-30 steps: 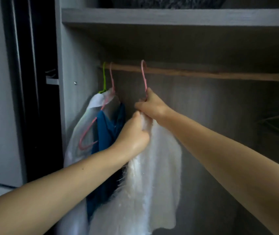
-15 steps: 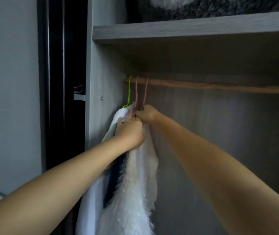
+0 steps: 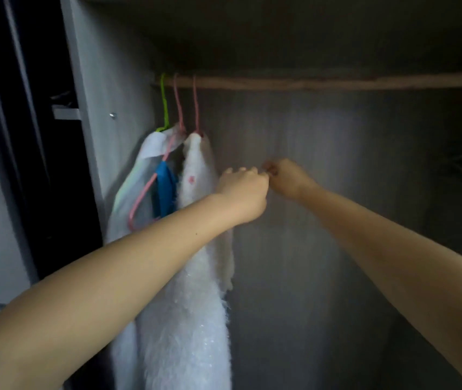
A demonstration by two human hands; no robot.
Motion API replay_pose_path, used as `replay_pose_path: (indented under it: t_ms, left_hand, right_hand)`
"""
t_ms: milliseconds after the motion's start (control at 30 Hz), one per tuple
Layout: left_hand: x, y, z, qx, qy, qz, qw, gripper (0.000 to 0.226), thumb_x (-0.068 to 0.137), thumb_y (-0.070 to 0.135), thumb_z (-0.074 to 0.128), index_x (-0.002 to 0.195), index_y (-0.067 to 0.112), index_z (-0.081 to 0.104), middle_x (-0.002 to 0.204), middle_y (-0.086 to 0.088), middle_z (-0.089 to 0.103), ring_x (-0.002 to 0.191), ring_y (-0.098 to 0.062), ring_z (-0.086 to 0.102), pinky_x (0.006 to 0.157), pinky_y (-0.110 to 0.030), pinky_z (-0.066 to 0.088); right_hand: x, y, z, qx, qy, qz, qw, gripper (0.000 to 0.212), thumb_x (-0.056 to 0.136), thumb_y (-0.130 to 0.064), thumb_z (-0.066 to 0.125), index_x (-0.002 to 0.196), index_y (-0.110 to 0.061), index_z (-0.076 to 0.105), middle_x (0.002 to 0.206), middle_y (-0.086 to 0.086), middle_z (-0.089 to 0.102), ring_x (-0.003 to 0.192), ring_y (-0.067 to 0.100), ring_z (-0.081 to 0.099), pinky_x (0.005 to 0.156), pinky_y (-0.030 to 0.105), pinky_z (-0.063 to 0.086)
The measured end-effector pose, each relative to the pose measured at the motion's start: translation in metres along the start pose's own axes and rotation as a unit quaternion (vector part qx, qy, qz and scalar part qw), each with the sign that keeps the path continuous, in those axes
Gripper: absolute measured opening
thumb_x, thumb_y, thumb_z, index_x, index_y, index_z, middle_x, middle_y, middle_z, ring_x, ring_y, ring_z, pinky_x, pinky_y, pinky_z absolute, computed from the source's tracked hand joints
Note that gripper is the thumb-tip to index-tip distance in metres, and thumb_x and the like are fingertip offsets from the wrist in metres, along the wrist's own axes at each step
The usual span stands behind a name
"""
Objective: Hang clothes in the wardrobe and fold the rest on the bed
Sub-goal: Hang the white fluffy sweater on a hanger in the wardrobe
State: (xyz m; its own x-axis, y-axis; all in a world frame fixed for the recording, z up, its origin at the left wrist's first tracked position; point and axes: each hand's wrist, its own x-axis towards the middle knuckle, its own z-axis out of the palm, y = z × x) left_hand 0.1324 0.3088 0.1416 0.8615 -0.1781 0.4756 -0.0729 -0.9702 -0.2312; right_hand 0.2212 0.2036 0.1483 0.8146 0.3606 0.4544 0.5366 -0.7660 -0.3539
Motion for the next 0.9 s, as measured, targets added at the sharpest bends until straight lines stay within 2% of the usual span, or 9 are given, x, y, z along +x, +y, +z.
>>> replay_pose_path:
  t_ms: [67, 200, 300, 400, 467, 567, 667, 800, 900]
  left_hand:
    - [0.007, 0.037, 0.013, -0.140, 0.001, 0.024, 0.990, 0.033, 0.091, 0.022, 0.048, 0.122, 0.011, 0.055, 0.124, -0.014, 0.058, 0.116, -0.034, 0.055, 0.089, -0.038, 0.045]
    - [0.014, 0.128, 0.045, -0.330, -0.063, 0.094, 0.937, 0.025, 0.093, 0.018, 0.049, 0.111, 0.011, 0.065, 0.111, -0.018, 0.066, 0.105, -0.035, 0.061, 0.085, -0.039, 0.050]
    - [-0.004, 0.212, 0.061, -0.417, -0.079, 0.166, 0.890, 0.020, 0.091, 0.015, 0.051, 0.103, 0.014, 0.067, 0.099, -0.014, 0.069, 0.094, -0.032, 0.064, 0.077, -0.036, 0.049]
    - [-0.048, 0.298, 0.065, -0.493, -0.096, 0.233, 0.833, 0.022, 0.089, 0.012, 0.050, 0.101, 0.016, 0.068, 0.099, -0.010, 0.071, 0.093, -0.029, 0.064, 0.079, -0.035, 0.050]
    - [-0.085, 0.348, 0.064, -0.502, -0.120, 0.282, 0.809, 0.022, 0.090, 0.017, 0.048, 0.101, 0.022, 0.066, 0.097, -0.004, 0.069, 0.091, -0.026, 0.063, 0.074, -0.032, 0.049]
    - [-0.136, 0.413, 0.053, -0.503, -0.158, 0.372, 0.764, 0.021, 0.092, 0.019, 0.049, 0.105, 0.020, 0.065, 0.100, -0.004, 0.068, 0.093, -0.025, 0.062, 0.072, -0.029, 0.045]
    - [-0.177, 0.473, 0.031, -0.461, -0.172, 0.440, 0.752, 0.026, 0.090, 0.025, 0.049, 0.113, 0.022, 0.063, 0.109, -0.003, 0.068, 0.102, -0.027, 0.061, 0.083, -0.032, 0.049]
    - [-0.231, 0.549, 0.002, -0.431, -0.201, 0.498, 0.725, 0.030, 0.091, 0.025, 0.047, 0.118, 0.018, 0.059, 0.110, -0.008, 0.066, 0.104, -0.028, 0.060, 0.085, -0.035, 0.048]
    - [-0.277, 0.600, -0.012, -0.410, -0.211, 0.524, 0.716, 0.034, 0.092, 0.025, 0.047, 0.123, 0.017, 0.056, 0.115, -0.010, 0.061, 0.109, -0.028, 0.056, 0.086, -0.037, 0.047]
  right_hand:
    - [-0.039, 0.035, -0.014, -0.026, 0.015, 0.051, 0.998, 0.029, 0.096, -0.016, 0.048, 0.116, -0.001, 0.062, 0.120, 0.020, 0.064, 0.113, 0.034, 0.058, 0.089, 0.036, 0.045]
    - [-0.139, 0.100, -0.046, -0.081, 0.005, 0.179, 0.980, 0.028, 0.093, -0.019, 0.046, 0.113, -0.017, 0.066, 0.116, 0.013, 0.066, 0.105, 0.030, 0.062, 0.084, 0.033, 0.050]
    - [-0.229, 0.134, -0.068, -0.103, -0.011, 0.279, 0.955, 0.023, 0.091, -0.026, 0.044, 0.093, -0.022, 0.067, 0.096, 0.010, 0.070, 0.087, 0.030, 0.067, 0.078, 0.035, 0.055]
    - [-0.328, 0.155, -0.085, -0.121, -0.030, 0.372, 0.920, 0.022, 0.090, -0.023, 0.041, 0.073, -0.024, 0.056, 0.087, 0.007, 0.071, 0.076, 0.028, 0.069, 0.075, 0.037, 0.057]
    - [-0.391, 0.167, -0.095, -0.130, -0.050, 0.421, 0.896, 0.023, 0.089, -0.020, 0.042, 0.071, -0.023, 0.056, 0.086, 0.007, 0.071, 0.076, 0.025, 0.070, 0.073, 0.038, 0.057]
    - [-0.482, 0.182, -0.110, -0.152, -0.050, 0.494, 0.854, 0.020, 0.094, -0.019, 0.046, 0.089, -0.017, 0.065, 0.096, 0.011, 0.070, 0.090, 0.031, 0.068, 0.079, 0.039, 0.056]
    - [-0.569, 0.191, -0.128, -0.197, 0.005, 0.563, 0.803, 0.027, 0.096, -0.027, 0.042, 0.103, -0.015, 0.066, 0.103, 0.009, 0.069, 0.097, 0.031, 0.064, 0.075, 0.031, 0.049]
    - [-0.687, 0.191, -0.150, -0.222, 0.035, 0.635, 0.739, 0.030, 0.095, -0.034, 0.040, 0.113, -0.017, 0.057, 0.105, 0.006, 0.062, 0.099, 0.030, 0.060, 0.069, 0.033, 0.044]
    - [-0.771, 0.181, -0.167, -0.223, 0.032, 0.678, 0.699, 0.037, 0.095, -0.035, 0.041, 0.126, -0.017, 0.049, 0.117, 0.007, 0.054, 0.108, 0.030, 0.054, 0.079, 0.038, 0.047]
